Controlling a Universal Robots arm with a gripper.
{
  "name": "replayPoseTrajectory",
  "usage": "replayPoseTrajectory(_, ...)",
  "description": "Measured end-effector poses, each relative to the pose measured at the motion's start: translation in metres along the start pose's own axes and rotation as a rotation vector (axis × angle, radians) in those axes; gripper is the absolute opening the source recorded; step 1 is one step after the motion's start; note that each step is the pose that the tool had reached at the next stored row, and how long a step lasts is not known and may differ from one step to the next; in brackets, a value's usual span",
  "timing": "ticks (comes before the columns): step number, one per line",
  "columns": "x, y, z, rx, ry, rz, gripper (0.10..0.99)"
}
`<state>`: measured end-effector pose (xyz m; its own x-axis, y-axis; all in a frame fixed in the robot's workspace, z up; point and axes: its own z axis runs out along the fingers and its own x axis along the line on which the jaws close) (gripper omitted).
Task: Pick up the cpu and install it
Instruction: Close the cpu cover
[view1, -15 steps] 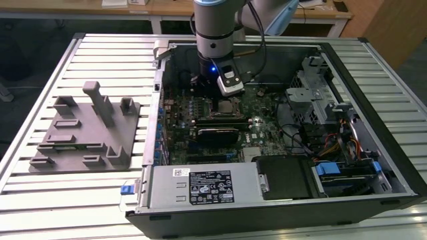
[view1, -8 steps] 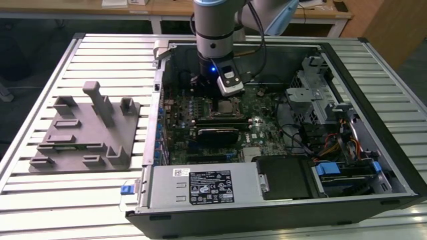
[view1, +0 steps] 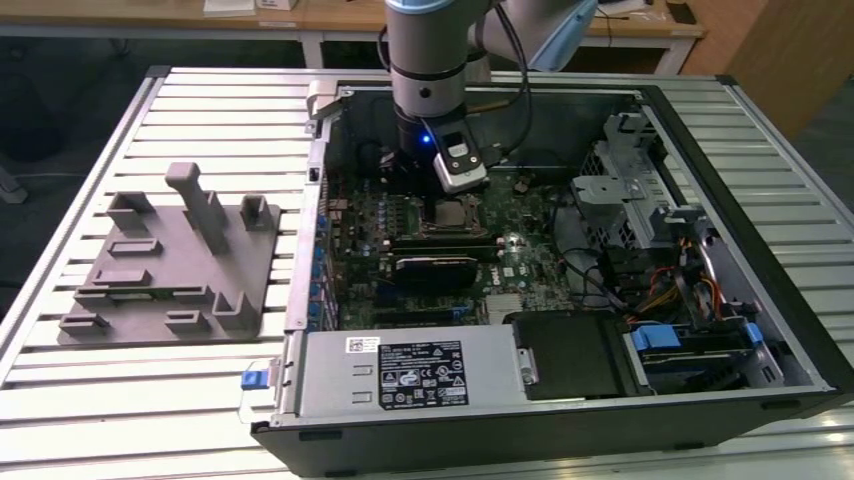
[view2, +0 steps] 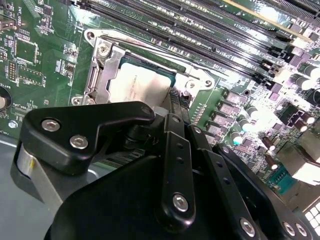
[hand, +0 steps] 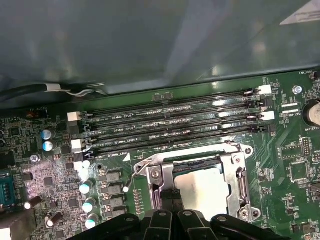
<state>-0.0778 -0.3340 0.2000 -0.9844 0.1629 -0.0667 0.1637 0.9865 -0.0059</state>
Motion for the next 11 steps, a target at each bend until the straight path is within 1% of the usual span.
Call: replayPoseTrajectory(11, -0.0070, 0.0012, 0.0005, 0.000, 0.0010, 0.000, 0.106)
